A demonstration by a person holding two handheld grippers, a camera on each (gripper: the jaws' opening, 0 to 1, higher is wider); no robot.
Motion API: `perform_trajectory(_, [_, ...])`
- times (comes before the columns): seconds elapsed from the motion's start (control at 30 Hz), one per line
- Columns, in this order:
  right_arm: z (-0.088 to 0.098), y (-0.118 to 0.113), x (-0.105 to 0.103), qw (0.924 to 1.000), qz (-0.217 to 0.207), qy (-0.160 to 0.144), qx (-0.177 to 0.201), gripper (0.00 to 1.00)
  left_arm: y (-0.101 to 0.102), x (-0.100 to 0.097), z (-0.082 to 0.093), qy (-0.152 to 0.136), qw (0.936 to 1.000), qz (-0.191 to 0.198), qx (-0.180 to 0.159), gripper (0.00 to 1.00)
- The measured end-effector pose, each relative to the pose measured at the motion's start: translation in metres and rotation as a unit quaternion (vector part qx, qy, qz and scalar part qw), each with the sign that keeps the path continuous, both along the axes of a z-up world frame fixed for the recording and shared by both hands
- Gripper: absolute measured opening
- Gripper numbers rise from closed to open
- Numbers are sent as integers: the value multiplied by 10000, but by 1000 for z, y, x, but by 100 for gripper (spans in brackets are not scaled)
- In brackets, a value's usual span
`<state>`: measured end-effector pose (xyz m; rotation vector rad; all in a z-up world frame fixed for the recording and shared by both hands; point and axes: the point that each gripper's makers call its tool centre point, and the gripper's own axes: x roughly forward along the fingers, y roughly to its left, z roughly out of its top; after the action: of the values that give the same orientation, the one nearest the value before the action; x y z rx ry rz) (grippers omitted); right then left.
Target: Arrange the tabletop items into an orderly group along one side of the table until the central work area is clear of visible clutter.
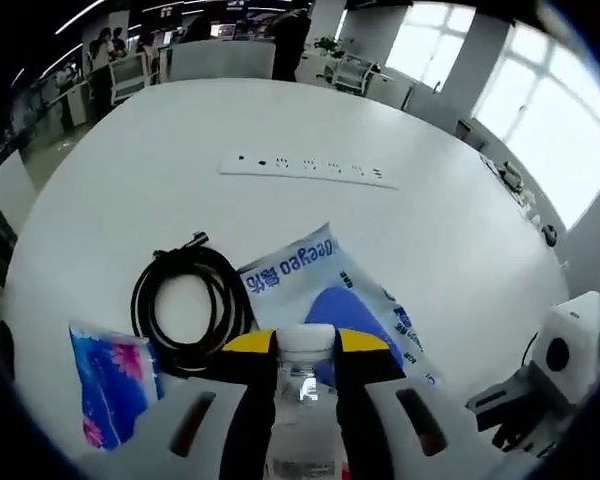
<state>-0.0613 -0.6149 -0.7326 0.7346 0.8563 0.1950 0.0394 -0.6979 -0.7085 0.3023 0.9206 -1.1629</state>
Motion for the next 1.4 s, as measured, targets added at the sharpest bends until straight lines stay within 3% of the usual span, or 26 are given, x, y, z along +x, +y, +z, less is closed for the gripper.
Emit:
perform_trajectory(0.23, [2, 2, -16, 9998, 29, -91, -164, 41, 8, -26, 44, -274, 9961, -396, -741, 19])
perform_trajectory(0.3, [2, 0, -22, 9998, -53, -118, -170, 42, 10, -37, 59, -371, 9910, -666, -1104, 19])
perform_trajectory(0.4, [5, -4, -29, 9996, -102, -189, -204, 42, 19, -47, 66, -376, 9889, -819, -1181, 19])
perform_trajectory(0.47, [10, -8, -32, 9990, -96, -335, -282, 43, 24, -60, 75, -512, 9807, -1190, -1462, 19])
perform_trajectory(0.6, [20, -20, -37, 9958, -72, -648, -639, 54, 36, -84, 81, -657, 9669, -1843, -1638, 20])
perform_trajectory(0.63, [23, -22, -37, 9943, -32, -785, -723, 55, 40, -89, 82, -816, 9614, -2028, -1671, 20])
perform_trajectory(0.73, [39, -20, -35, 9908, 23, -1159, -700, 58, 50, -102, 86, -856, 9514, -2324, -1833, 20])
perform_trajectory(0.77, [50, -15, -34, 9870, 175, -1433, -711, 60, 54, -104, 87, -823, 9502, -2366, -1854, 20])
perform_trajectory(0.93, [62, 7, -37, 9705, 1101, -1780, -1195, 59, 65, -113, 92, -612, 9432, -2619, -1949, 20])
perform_trajectory(0.97, [63, 13, -37, 9630, 1366, -1891, -1351, 59, 65, -117, 96, -598, 9379, -2776, -1990, 20])
perform_trajectory(1.03, [66, 23, -38, 9560, 1623, -1995, -1414, 59, 64, -126, 106, -626, 9245, -3109, -2115, 20])
perform_trajectory(1.1, [76, 31, -35, 9504, 1696, -2234, -1346, 60, 63, -137, 117, -652, 9107, -3422, -2219, 20])
perform_trajectory(1.13, [78, 32, -35, 9485, 1708, -2279, -1385, 60, 63, -140, 119, -632, 9075, -3493, -2246, 20])
perform_trajectory(1.17, [78, 29, -34, 9432, 1779, -2321, -1574, 60, 64, -147, 122, -567, 8989, -3704, -2272, 20])
perform_trajectory(1.3, [85, 29, -36, 9336, 1893, -2537, -1682, 52, 67, -160, 121, -541, 8822, -4109, -2236, 20])
perform_trajectory(1.37, [84, 27, -39, 9305, 1946, -2559, -1756, 46, 68, -164, 121, -504, 8786, -4190, -2235, 20])
perform_trajectory(1.4, [85, 28, -40, 9255, 2021, -2653, -1793, 45, 69, -166, 122, -521, 8756, -4243, -2248, 20])
